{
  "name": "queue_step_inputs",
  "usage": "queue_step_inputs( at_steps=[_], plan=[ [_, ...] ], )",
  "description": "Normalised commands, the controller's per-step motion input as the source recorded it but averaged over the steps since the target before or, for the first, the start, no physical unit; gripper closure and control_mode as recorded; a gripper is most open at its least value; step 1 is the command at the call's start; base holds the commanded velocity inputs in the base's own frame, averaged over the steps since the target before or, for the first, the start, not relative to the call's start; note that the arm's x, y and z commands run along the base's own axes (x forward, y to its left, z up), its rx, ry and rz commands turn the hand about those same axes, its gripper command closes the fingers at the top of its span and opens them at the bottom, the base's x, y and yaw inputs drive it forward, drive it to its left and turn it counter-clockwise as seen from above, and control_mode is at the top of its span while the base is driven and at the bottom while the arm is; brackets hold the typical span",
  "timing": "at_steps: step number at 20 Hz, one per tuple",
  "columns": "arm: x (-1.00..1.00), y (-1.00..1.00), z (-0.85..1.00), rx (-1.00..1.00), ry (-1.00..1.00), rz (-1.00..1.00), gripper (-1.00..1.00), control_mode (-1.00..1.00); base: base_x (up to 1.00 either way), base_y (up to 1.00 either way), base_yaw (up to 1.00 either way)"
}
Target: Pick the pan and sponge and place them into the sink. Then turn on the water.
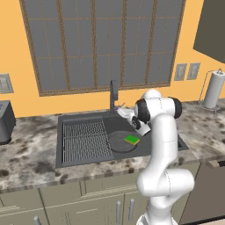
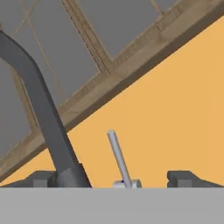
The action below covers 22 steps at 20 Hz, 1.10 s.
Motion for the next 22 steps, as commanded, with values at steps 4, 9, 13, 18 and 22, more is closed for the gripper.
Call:
queue_step_inputs(
  at_steps=[4, 9, 13, 18, 22],
  plan=[
    [0.31, -0.1, 0.0, -0.01, 0.01, 0.01, -1.0, -1.0, 0.0, 0.0, 0.0],
    [0.36, 0.08, -0.32, -0.09, 0.04, 0.01, -1.0, -1.0, 0.0, 0.0, 0.0],
    [0.44, 0.16, -0.46, -0.11, 0.04, 0.02, -1.0, -1.0, 0.0, 0.0, 0.0],
    [0.47, -0.1, -0.19, -0.04, 0.05, 0.01, 1.0, -1.0, 0.0, 0.0, 0.0],
    [0.27, -0.19, -0.11, -0.01, 0.07, 0.0, 1.0, -1.0, 0.0, 0.0, 0.0]
  ],
)
